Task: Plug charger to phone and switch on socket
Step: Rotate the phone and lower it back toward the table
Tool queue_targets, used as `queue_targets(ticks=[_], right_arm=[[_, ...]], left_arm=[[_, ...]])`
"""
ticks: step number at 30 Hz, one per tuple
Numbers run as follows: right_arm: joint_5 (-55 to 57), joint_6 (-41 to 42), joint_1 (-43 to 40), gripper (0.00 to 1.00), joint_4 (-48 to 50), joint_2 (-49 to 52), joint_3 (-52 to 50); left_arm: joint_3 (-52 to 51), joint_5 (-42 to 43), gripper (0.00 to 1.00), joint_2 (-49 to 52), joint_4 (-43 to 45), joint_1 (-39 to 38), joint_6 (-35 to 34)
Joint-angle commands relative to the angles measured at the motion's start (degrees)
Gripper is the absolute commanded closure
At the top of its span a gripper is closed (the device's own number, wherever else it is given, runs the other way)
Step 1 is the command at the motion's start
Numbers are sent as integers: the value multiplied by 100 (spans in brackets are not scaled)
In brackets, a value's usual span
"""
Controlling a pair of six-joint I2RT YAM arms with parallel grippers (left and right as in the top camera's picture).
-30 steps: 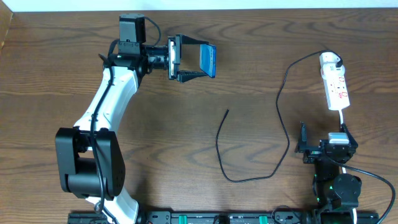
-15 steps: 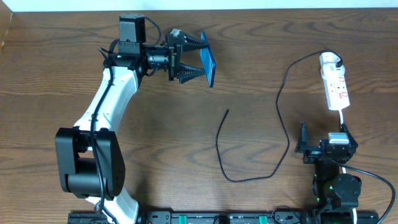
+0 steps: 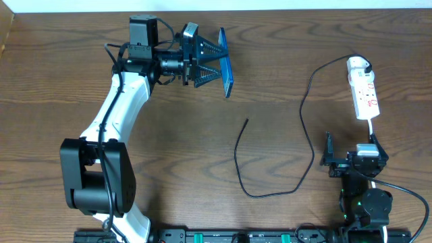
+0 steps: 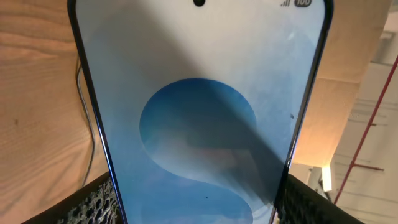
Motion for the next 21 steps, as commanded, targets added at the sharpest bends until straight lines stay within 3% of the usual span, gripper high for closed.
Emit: queue_targets(ticks=[1, 16, 21], right_arm=[[-15, -79, -13, 1, -9, -31, -22], [-15, -79, -13, 1, -9, -31, -22], [-15, -79, -13, 1, -9, -31, -22]], left_arm=[[83, 168, 93, -170, 31, 13, 411], [79, -160, 93, -170, -15, 9, 901], [79, -785, 93, -170, -503, 9, 1300]])
